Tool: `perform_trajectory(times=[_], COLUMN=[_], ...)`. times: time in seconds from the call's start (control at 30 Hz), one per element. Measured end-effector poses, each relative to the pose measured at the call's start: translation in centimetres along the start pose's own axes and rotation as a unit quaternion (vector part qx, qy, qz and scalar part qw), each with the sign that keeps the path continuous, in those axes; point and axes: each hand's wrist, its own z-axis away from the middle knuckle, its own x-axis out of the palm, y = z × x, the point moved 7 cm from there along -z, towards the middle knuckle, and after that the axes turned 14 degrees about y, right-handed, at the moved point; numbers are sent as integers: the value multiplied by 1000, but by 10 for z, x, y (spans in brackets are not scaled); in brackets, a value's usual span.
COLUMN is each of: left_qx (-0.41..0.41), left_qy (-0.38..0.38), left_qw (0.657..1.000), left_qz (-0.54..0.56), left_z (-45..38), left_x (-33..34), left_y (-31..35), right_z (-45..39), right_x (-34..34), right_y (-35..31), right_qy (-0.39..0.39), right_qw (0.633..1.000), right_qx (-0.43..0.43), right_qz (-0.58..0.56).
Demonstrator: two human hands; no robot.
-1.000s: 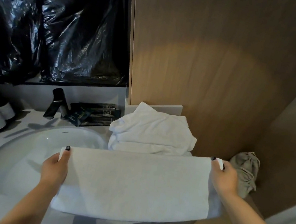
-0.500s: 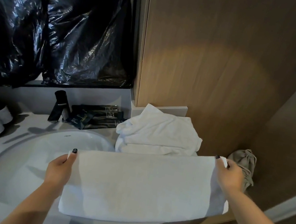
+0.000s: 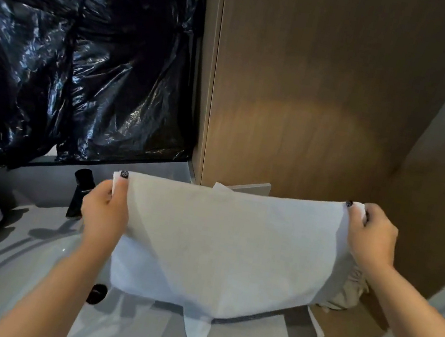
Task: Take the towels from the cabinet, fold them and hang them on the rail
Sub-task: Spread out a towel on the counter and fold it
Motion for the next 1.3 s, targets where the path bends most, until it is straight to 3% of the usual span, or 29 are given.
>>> perform_trajectory(times=[0.13, 0.23, 0.33, 0.43, 0.5, 0.53, 0.63, 0.8, 0.9, 1.0, 1.2, 1.3], left_qx=[31, 57, 108, 160, 178, 181, 173, 121, 93, 73, 73, 94], left_qy=[17, 1, -16, -49, -80, -98, -166, -312, -390, -450, -536, -549], left_qw=[996, 989, 982, 973, 966, 962, 951, 912, 885, 858, 812, 807], left_qz=[87, 138, 155, 159, 169, 177, 197, 237, 237, 239, 221, 195], left_z=[-31, -35, -25, -8, 3, 8, 18, 35, 50, 61, 79, 89], left_x=[14, 28, 40, 52, 58, 60, 67, 77, 78, 80, 72, 73], left_y=[92, 149, 196, 228, 240, 244, 246, 237, 235, 231, 238, 237], right_z=[-48, -63, -53, -18, 8, 16, 22, 25, 25, 25, 17, 16], right_x=[-37, -51, -56, -55, -53, -54, -64, -71, -71, -65, -58, -53], right_y=[-77, -136, -192, -237, -258, -264, -276, -276, -275, -275, -265, -257], right_qy=[54, 30, -66, -237, -330, -336, -220, -95, -63, -72, -142, -200], right_qw=[995, 992, 983, 947, 919, 915, 918, 888, 872, 874, 905, 911], right_qx=[-37, -64, -67, -55, -113, -172, -321, -426, -445, -434, -331, -268], right_qz=[-71, -107, -156, -209, -183, -145, -75, -147, -192, -206, -228, -243])
